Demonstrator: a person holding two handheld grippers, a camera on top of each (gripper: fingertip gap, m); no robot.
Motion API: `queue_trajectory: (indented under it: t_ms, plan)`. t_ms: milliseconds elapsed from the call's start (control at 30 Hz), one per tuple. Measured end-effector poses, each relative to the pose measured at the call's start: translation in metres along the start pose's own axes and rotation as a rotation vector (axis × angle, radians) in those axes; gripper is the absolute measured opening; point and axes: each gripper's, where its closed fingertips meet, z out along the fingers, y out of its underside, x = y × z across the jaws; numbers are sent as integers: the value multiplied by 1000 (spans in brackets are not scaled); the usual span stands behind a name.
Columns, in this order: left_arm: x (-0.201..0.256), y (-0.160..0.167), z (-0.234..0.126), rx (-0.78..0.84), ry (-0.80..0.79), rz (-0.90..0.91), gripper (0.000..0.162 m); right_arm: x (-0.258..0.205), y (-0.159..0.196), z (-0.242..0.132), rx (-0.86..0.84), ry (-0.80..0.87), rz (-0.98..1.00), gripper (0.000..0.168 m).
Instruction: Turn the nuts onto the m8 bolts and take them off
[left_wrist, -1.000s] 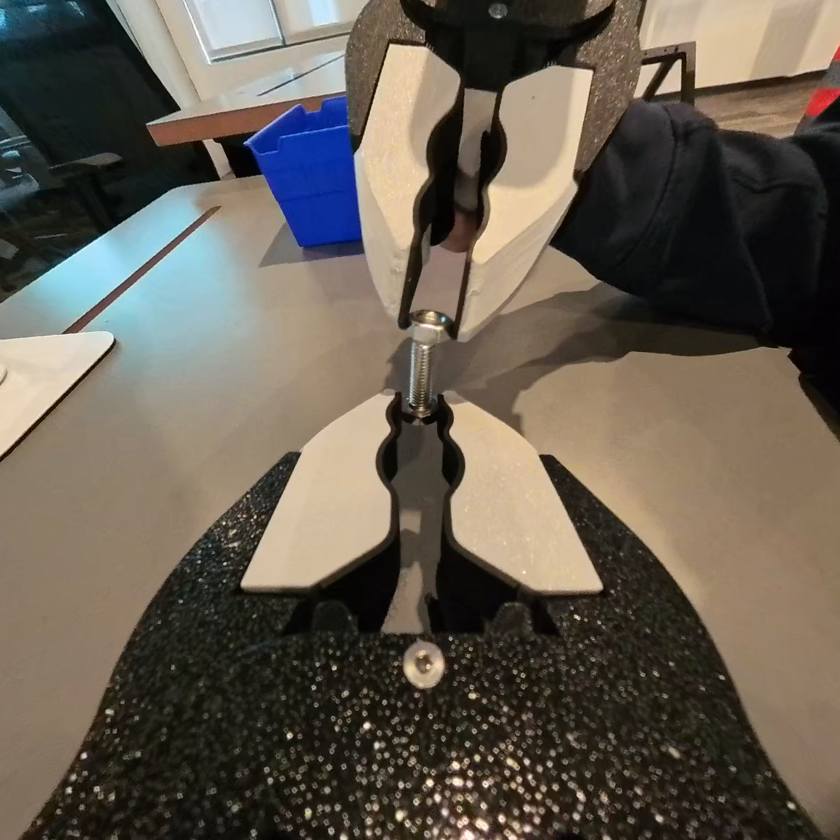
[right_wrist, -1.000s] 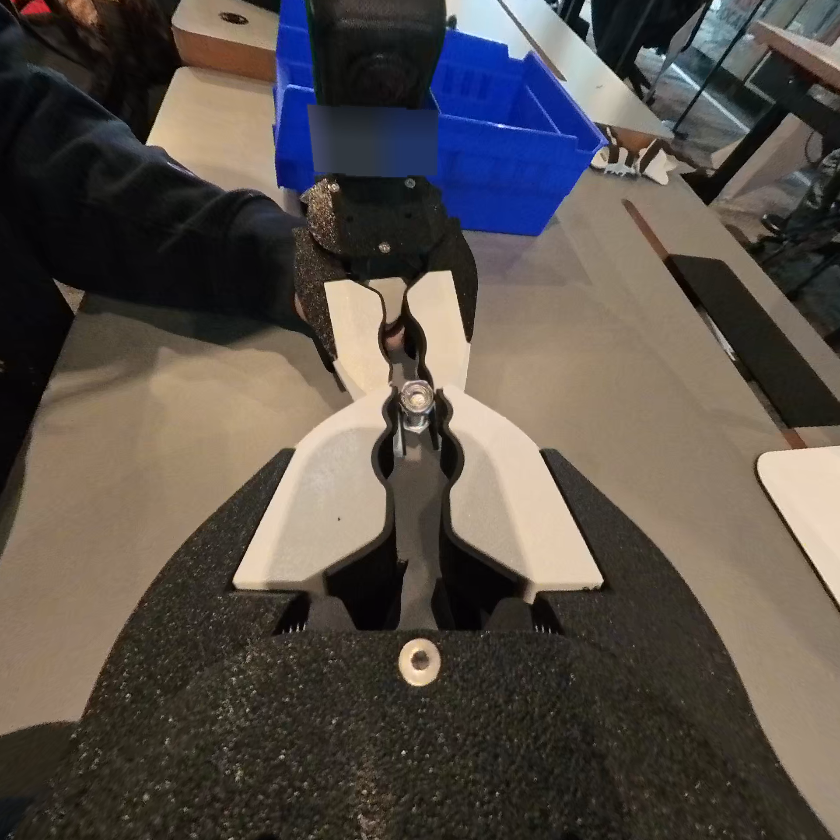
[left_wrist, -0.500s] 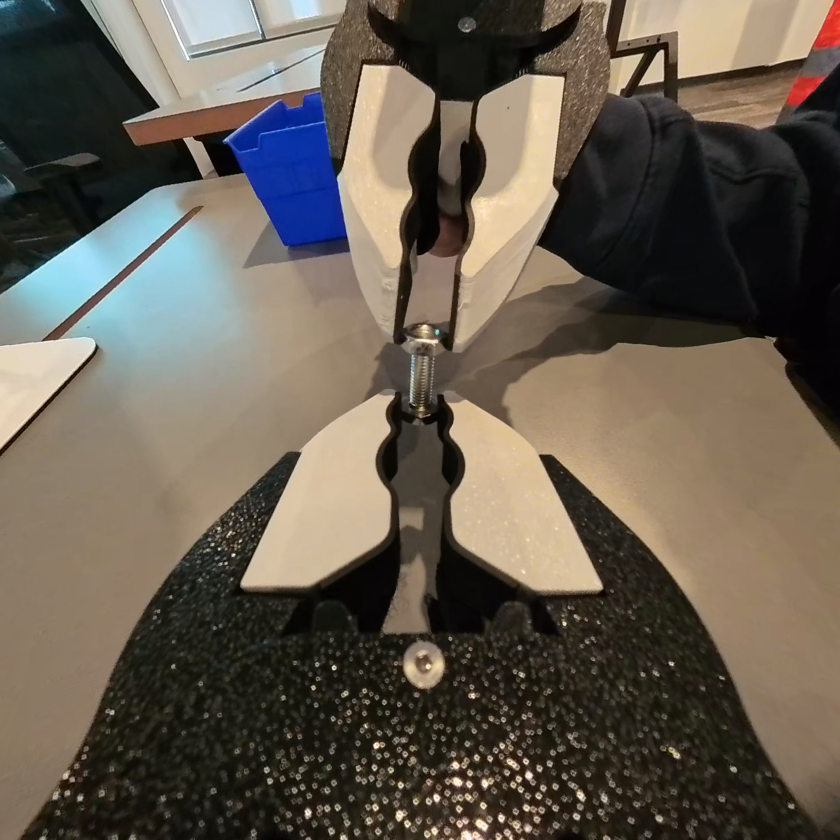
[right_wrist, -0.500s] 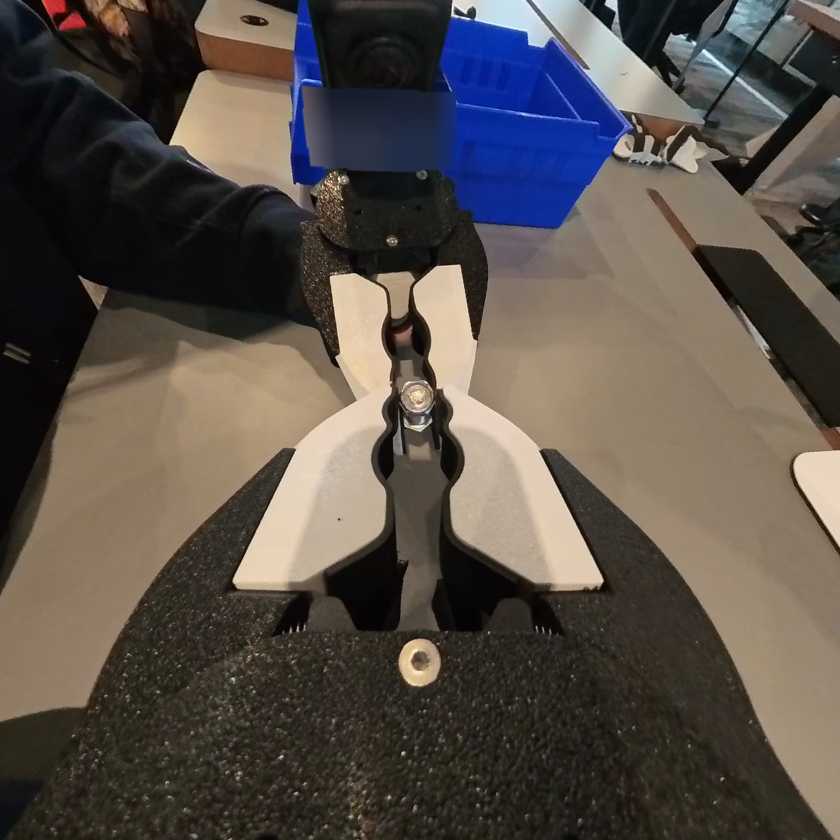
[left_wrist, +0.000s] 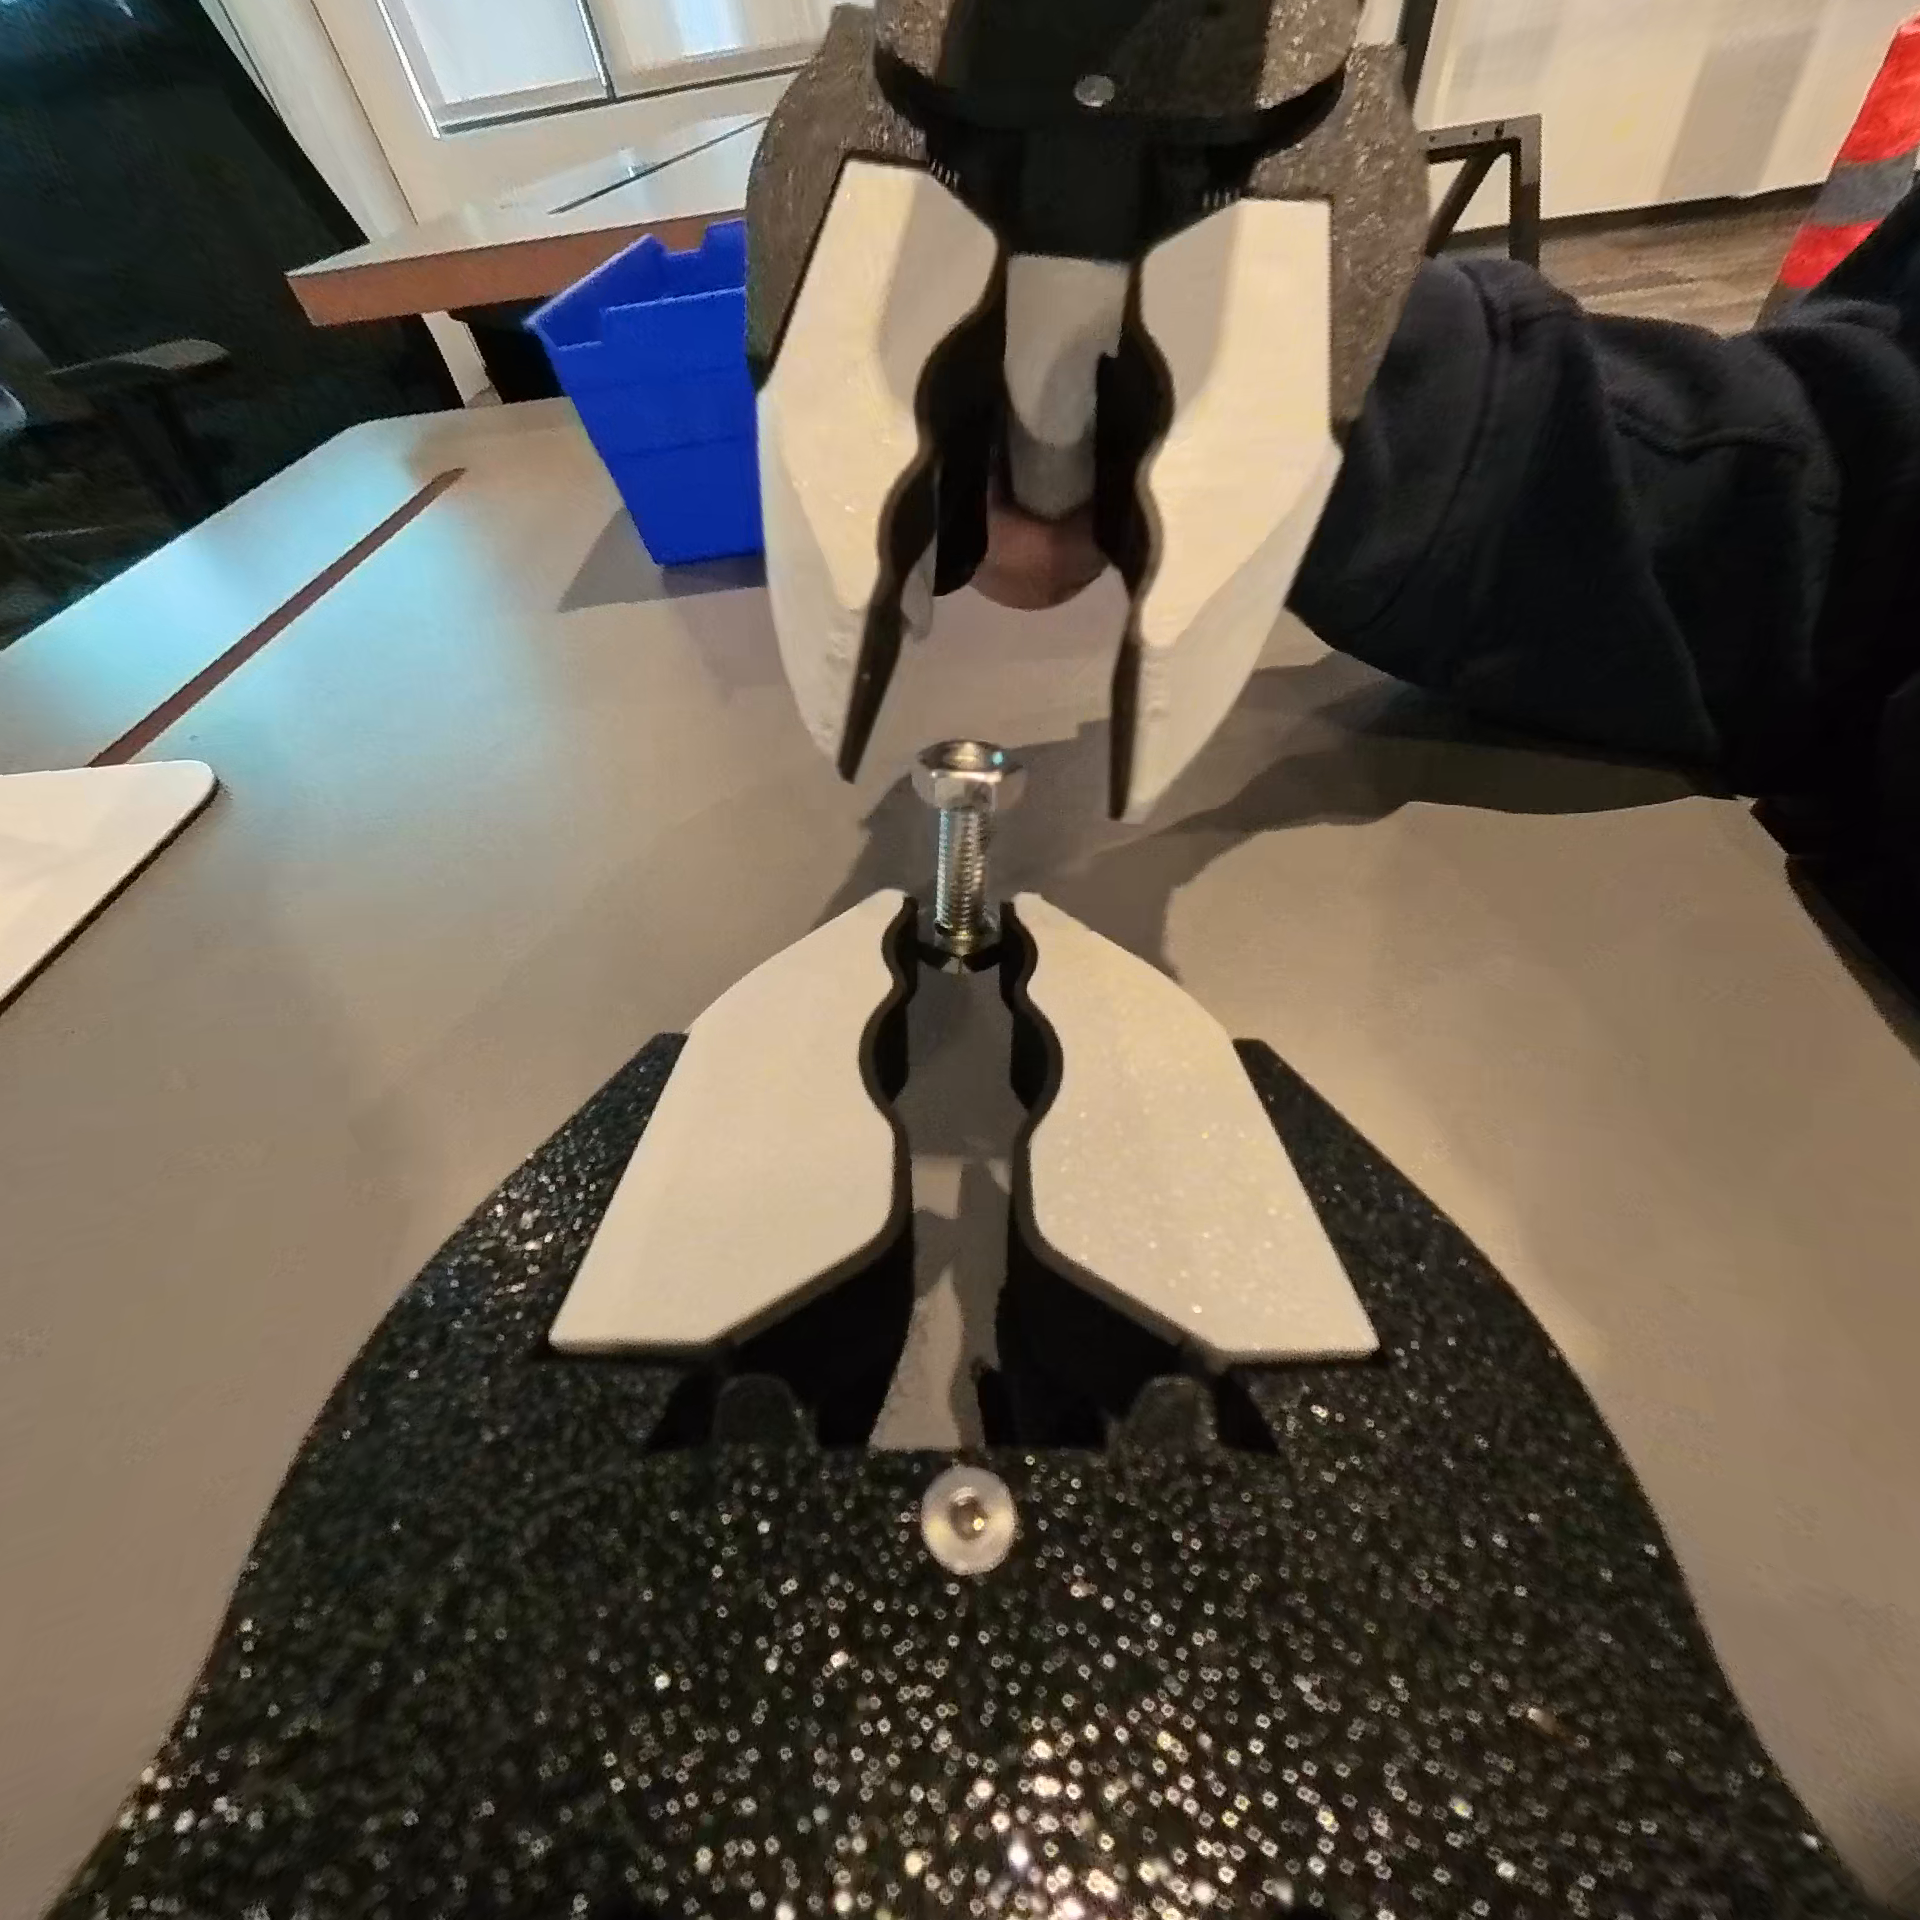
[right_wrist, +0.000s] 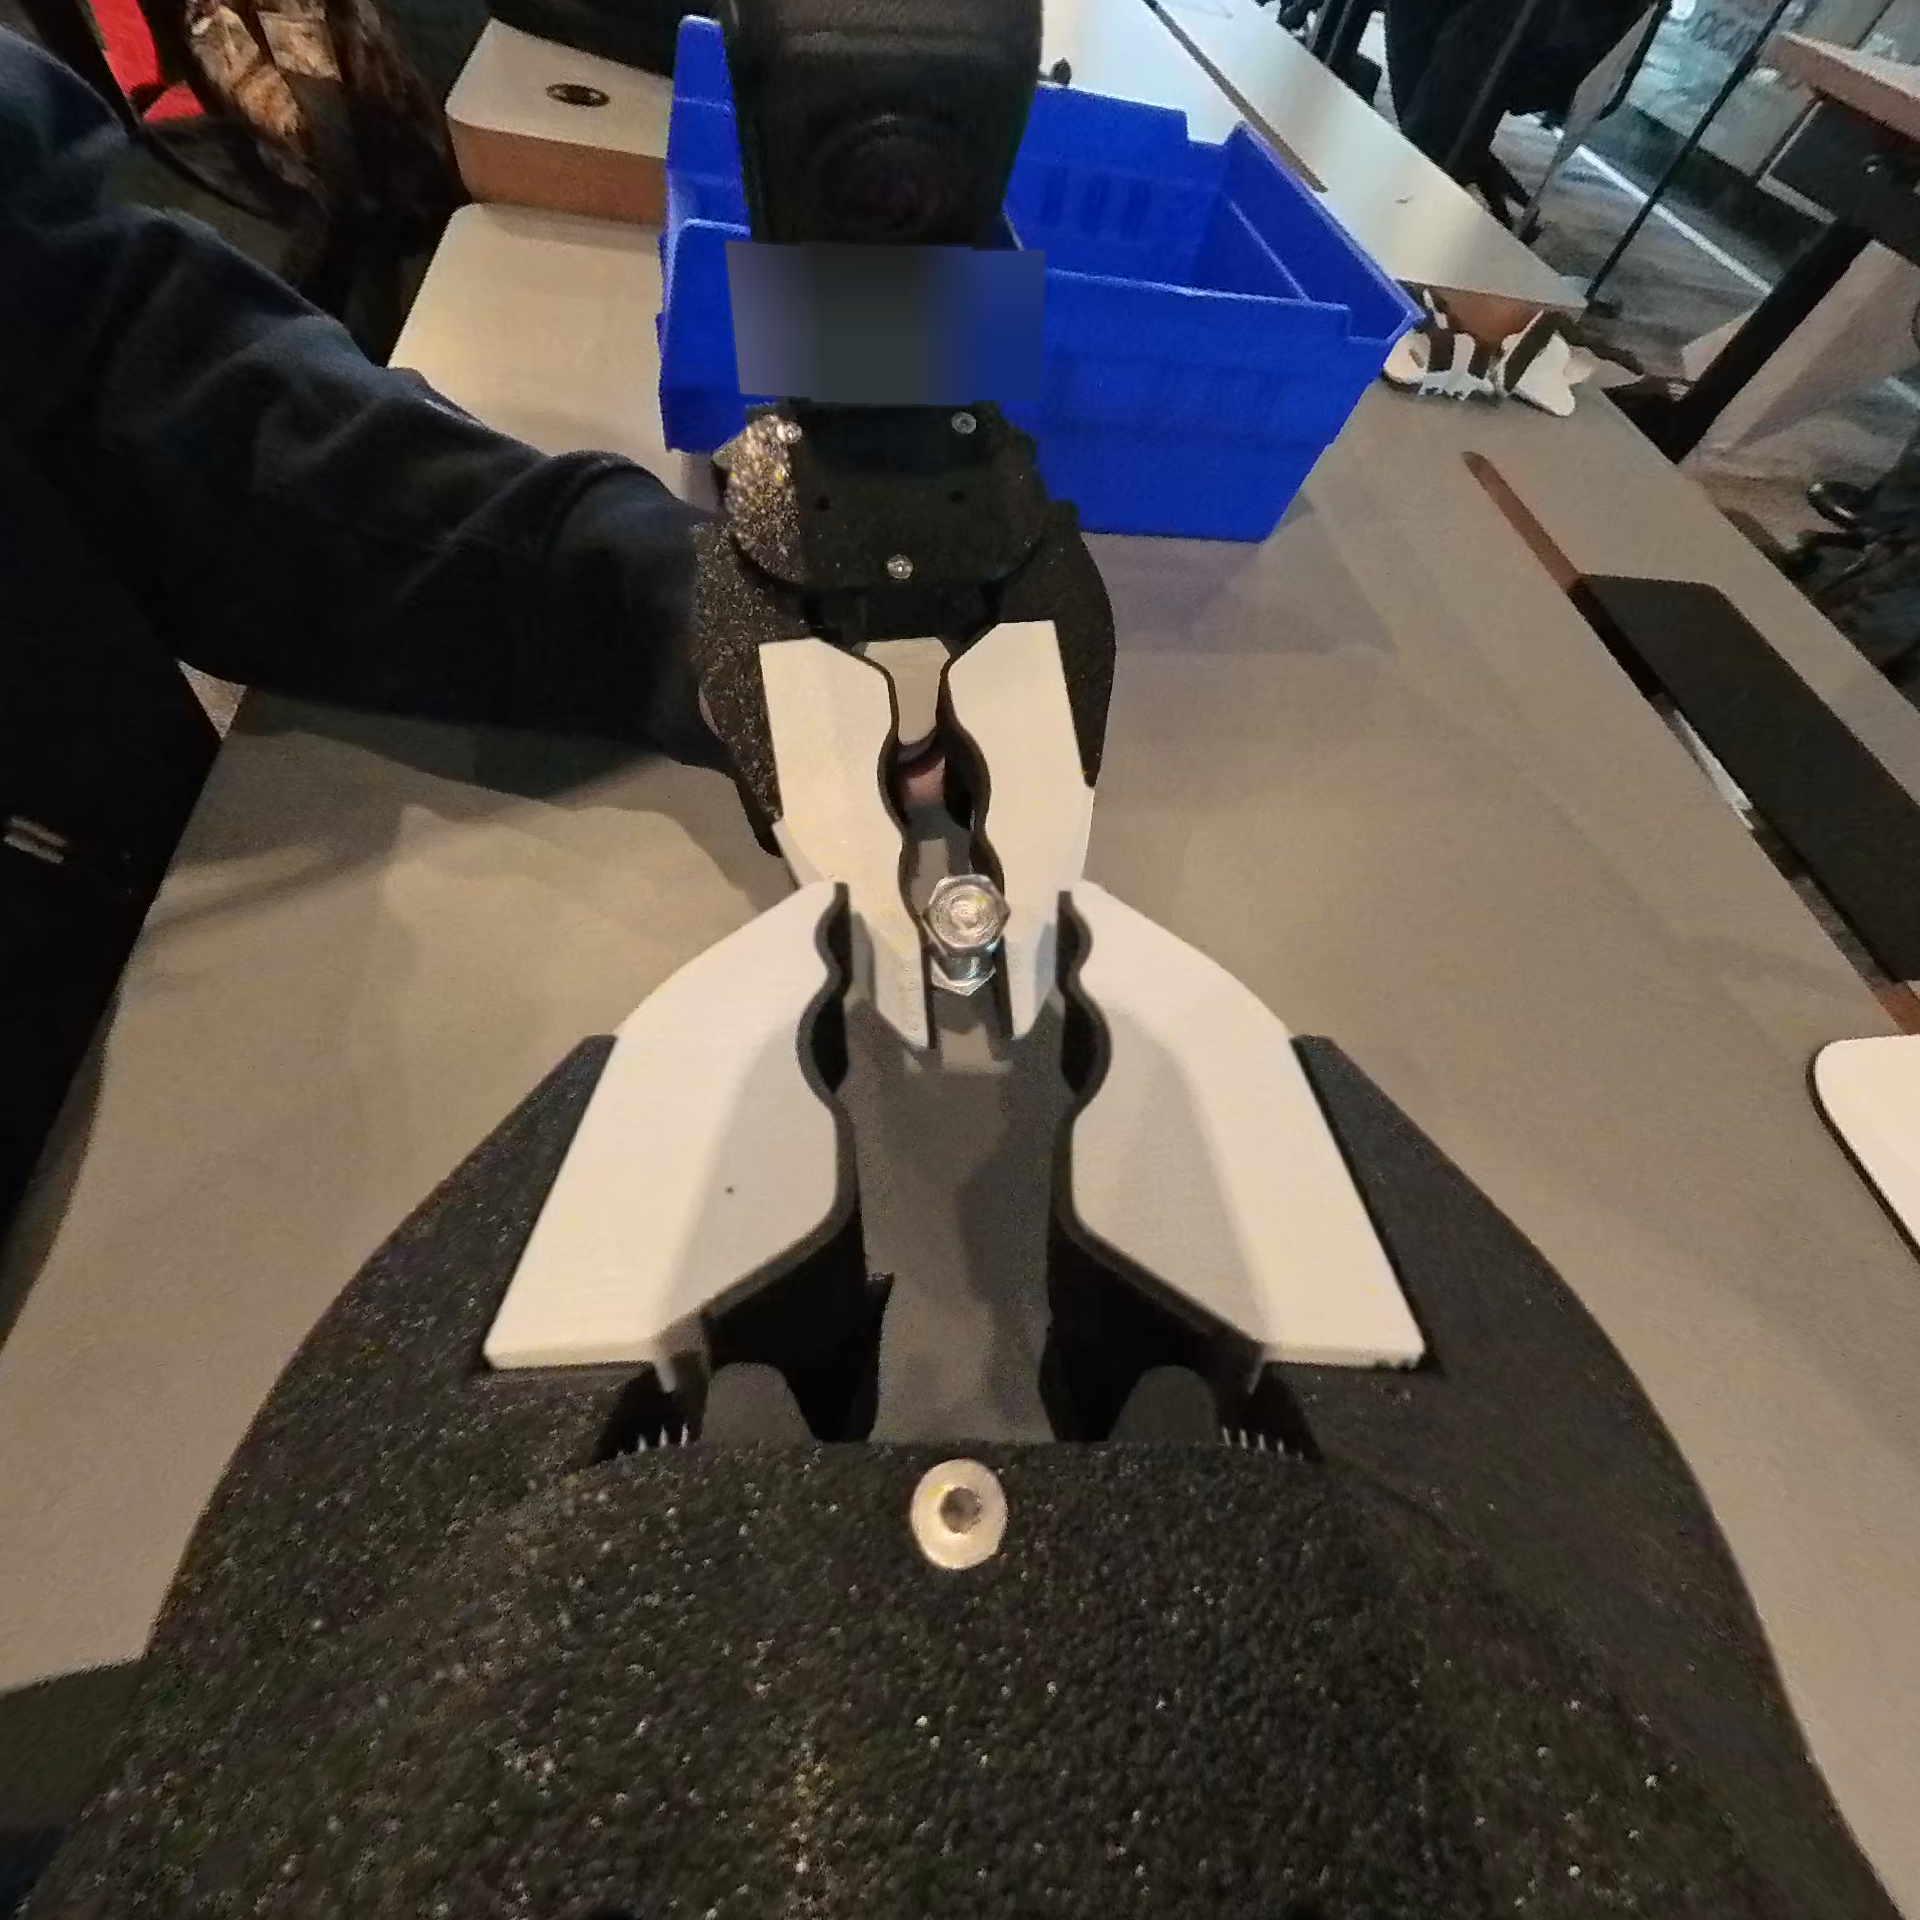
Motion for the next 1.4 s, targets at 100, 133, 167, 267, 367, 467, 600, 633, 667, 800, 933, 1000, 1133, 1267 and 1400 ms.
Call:
queue_trajectory:
  t_ms: [100, 133, 167, 267, 367, 467, 600, 633, 667, 800, 933, 1000, 1133, 1267, 1400]
  plan:
    - [-3, -2, -2, 19, -6, -20, 14, 4, -3, 1, 18, 28, 1, 53]
    - [-4, -4, -3, 32, -9, -32, 14, 6, -5, 1, 36, 38, 6, 59]
    - [-4, -7, -5, 55, -7, -49, 14, 8, -8, 1, 63, 46, 15, 64]
    - [-5, -17, -10, 144, 24, -117, 14, 5, -24, 6, 199, 2, 68, 83]
    - [-2, -23, -13, 192, 66, -153, 14, -5, -38, 13, 310, -88, 126, 89]
    - [4, -26, -12, 208, 113, -168, 14, -14, -45, 18, 364, -157, 150, 89]
    - [10, -28, -11, 217, 151, -177, 14, -22, -48, 22, 378, -215, 164, 87]
    - [10, -29, -11, 222, 156, -182, 14, -24, -47, 22, 376, -221, 163, 87]
    - [10, -29, -11, 225, 159, -186, 14, -24, -47, 23, 377, -226, 161, 85]
    - [10, -29, -11, 226, 167, -191, 14, -26, -46, 24, 372, -233, 157, 83]
    - [11, -29, -11, 227, 174, -195, 14, -25, -45, 24, 368, -229, 151, 82]
    - [11, -30, -11, 228, 177, -197, 14, -25, -46, 24, 370, -230, 150, 81]
    - [10, -30, -11, 229, 179, -199, 14, -25, -45, 23, 367, -231, 147, 79]
    - [10, -30, -12, 234, 179, -206, 14, -25, -45, 22, 368, -229, 142, 77]
    - [9, -31, -13, 244, 181, -215, 14, -24, -45, 20, 369, -227, 140, 74]
